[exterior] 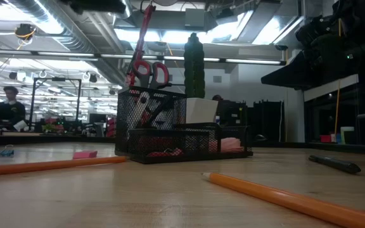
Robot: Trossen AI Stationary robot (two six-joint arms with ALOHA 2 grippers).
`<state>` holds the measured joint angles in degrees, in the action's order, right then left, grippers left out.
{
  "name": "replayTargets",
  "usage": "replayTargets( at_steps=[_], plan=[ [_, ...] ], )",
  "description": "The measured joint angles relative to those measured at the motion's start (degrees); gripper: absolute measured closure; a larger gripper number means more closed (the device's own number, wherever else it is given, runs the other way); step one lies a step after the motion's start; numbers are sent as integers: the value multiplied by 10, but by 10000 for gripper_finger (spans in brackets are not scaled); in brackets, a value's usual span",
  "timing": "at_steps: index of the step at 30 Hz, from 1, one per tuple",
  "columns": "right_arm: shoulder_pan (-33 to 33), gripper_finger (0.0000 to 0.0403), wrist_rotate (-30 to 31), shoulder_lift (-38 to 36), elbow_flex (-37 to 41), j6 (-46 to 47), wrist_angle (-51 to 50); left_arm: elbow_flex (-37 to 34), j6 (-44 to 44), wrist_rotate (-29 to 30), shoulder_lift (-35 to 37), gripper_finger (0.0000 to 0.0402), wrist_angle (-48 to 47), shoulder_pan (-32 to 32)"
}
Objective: Pick and place office supplies into organizer
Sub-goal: Put the scissors into the black desk organizer
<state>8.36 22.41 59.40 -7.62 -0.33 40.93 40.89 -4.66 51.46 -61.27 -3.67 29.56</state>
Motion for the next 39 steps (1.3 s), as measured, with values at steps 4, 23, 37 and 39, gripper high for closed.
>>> replayTargets(
  at_steps=[4, 23, 37, 39],
  plan=[
    [0, 383, 0, 0, 0, 1, 0, -66, 15, -17, 47, 372, 96, -24],
    [0, 383, 0, 0, 0, 1, 0, -200, -140, -312, 135, 271, 151, -234],
    [0, 383, 0, 0, 0, 1, 0, -200, -151, -448, 65, 260, 199, -311],
    [0, 383, 0, 0, 0, 1, 0, -200, -149, -464, 52, 260, 214, -319]
  ],
)
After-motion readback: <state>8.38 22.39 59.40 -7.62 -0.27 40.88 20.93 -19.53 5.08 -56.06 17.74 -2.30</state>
